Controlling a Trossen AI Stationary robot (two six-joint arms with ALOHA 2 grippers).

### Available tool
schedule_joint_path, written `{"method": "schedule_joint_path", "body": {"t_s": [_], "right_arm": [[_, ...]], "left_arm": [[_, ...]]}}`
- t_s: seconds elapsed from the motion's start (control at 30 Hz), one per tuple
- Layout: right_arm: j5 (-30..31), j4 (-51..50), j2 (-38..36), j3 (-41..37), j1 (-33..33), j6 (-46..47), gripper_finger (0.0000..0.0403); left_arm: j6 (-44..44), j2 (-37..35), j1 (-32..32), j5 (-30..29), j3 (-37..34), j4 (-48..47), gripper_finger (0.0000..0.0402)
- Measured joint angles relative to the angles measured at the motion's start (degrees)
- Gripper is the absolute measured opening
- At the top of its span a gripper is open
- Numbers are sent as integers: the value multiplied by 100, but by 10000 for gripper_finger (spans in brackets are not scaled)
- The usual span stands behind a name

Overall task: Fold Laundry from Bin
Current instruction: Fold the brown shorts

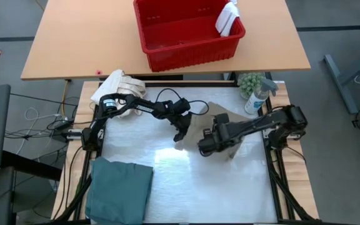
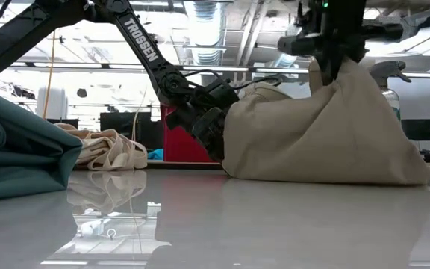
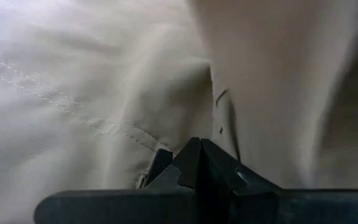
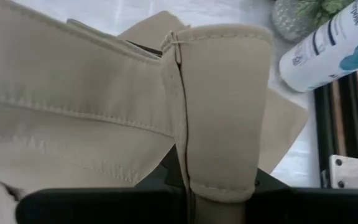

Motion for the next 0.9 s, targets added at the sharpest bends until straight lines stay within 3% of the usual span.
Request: {"method": "schedule_joint_path", "body": {"t_s": [0.53,0.9], "right_arm": [[70,46,-55,-1117,-761,-347,67],[498,77,-52,-1461,-1231,-494,66]], "left_arm": [[-127,-2,-10,13,0,52,0],[-168,-2,-172,177,0,81,0]]}}
